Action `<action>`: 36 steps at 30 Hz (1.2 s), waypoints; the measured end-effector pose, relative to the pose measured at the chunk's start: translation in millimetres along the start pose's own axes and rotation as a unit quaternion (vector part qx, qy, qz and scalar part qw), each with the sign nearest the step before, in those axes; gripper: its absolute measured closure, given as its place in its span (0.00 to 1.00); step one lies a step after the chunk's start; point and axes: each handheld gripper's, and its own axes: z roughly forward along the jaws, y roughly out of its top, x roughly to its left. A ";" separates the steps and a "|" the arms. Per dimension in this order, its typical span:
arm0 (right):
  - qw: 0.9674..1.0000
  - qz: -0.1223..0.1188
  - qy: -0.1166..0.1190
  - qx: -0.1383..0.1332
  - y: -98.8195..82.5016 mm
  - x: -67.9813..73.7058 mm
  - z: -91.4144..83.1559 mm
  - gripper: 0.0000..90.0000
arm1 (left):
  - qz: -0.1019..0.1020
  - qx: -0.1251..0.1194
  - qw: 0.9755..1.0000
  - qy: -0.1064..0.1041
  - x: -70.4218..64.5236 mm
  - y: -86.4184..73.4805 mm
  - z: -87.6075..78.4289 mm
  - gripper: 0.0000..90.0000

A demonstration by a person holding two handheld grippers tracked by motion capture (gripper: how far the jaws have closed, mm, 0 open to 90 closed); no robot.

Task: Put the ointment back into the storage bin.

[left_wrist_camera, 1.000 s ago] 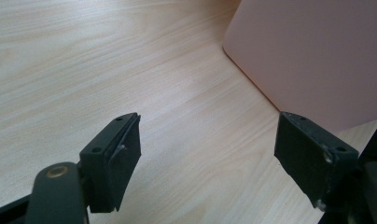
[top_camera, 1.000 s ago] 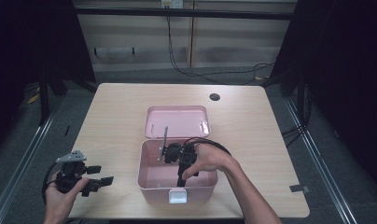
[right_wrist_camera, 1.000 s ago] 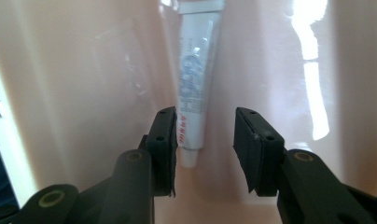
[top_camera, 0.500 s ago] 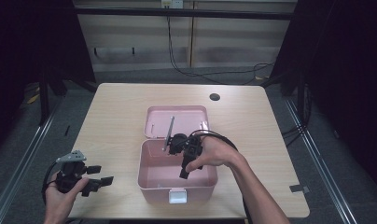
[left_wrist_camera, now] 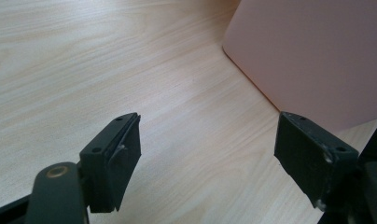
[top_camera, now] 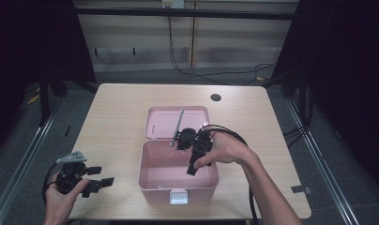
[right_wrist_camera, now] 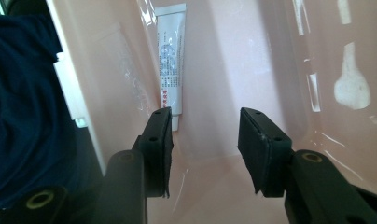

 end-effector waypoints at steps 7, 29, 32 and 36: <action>1.000 0.013 -0.013 -0.003 -14.5 1.4 -16.8 0.62 | 0.000 0.001 1.000 -0.001 0.4 0.3 0.4 0.25; 0.996 0.074 -0.039 -0.023 -64.2 -2.7 -44.4 0.61 | 0.000 -0.002 1.000 0.002 -0.2 0.0 -0.2 0.25; 0.995 0.088 -0.039 -0.025 -75.2 -5.7 -43.5 0.61 | 0.000 0.000 1.000 0.002 0.2 0.1 0.2 0.25; 0.994 0.101 -0.040 -0.024 -89.1 -8.5 -42.5 0.61 | 0.001 0.002 1.000 0.001 0.3 0.2 0.4 0.25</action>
